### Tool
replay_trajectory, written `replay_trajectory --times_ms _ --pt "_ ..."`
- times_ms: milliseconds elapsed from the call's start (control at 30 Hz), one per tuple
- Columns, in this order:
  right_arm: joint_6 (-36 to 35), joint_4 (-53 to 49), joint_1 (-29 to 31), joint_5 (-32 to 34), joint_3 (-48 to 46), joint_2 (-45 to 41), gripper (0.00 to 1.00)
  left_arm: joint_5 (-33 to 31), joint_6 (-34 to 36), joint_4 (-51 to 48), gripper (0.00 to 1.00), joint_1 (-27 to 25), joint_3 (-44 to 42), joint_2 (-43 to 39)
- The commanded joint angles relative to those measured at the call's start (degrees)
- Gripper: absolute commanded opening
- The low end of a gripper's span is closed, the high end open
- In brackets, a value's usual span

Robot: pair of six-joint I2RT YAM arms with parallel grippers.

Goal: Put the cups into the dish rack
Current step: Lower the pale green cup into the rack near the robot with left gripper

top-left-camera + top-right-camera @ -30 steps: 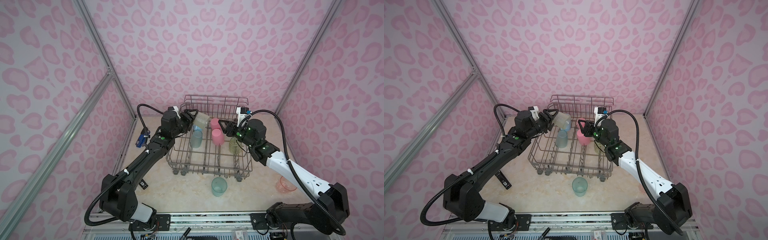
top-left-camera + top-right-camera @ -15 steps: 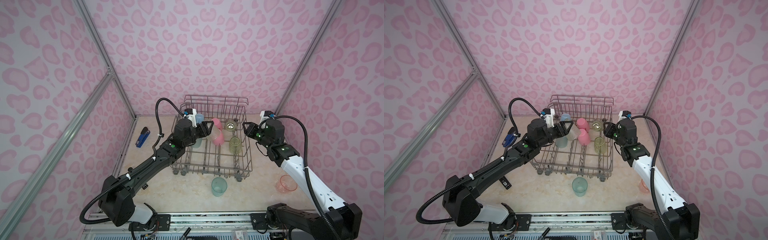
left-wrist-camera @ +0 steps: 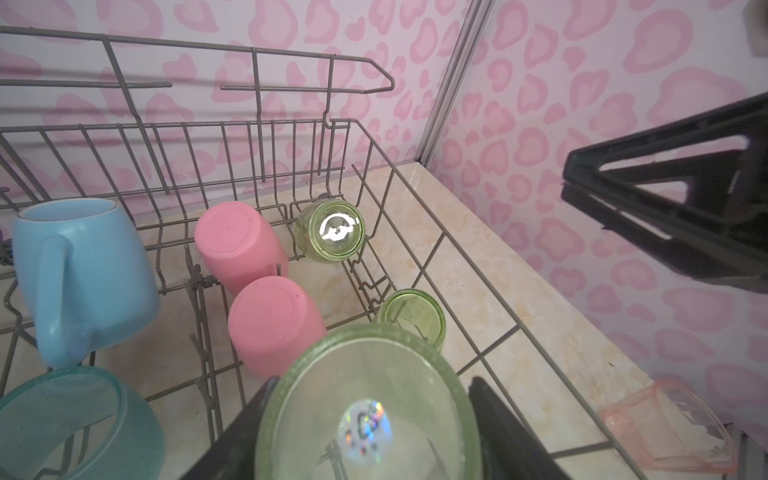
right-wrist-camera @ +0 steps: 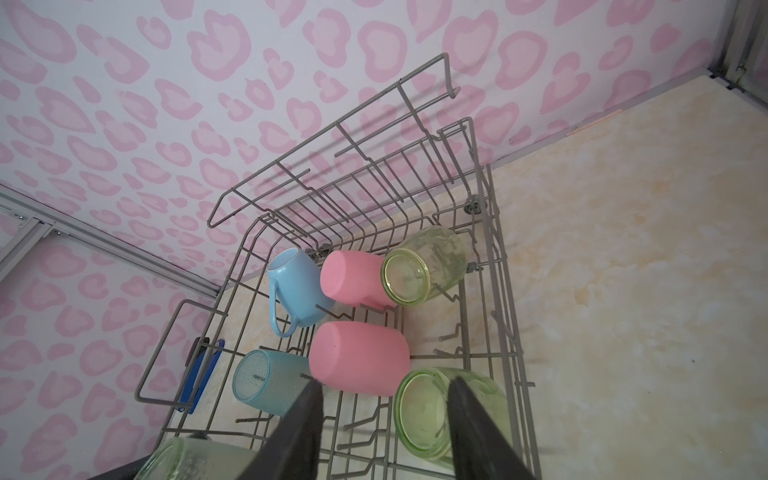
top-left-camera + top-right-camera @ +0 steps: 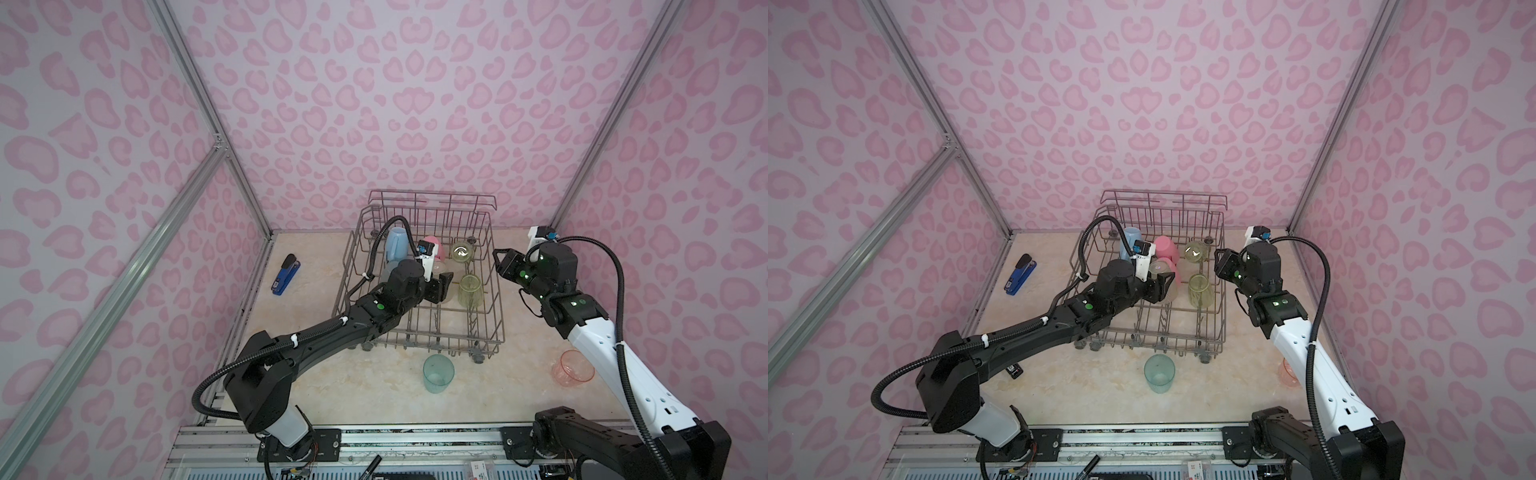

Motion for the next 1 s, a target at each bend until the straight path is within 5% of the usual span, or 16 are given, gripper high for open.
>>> replay_trajectory --times_ms 0,967 --pt "-0.99 -0.73 -0.34 0.63 -0.67 -0.37 0.49 -3.48 2.32 4.34 0.58 -0.42 -0.07 1.84" --pt "-3.09 -2.33 -2.41 -0.64 -1.39 0.1 0.48 -9.28 2.3 10.04 0.58 -2.35 -3.5 12.35"
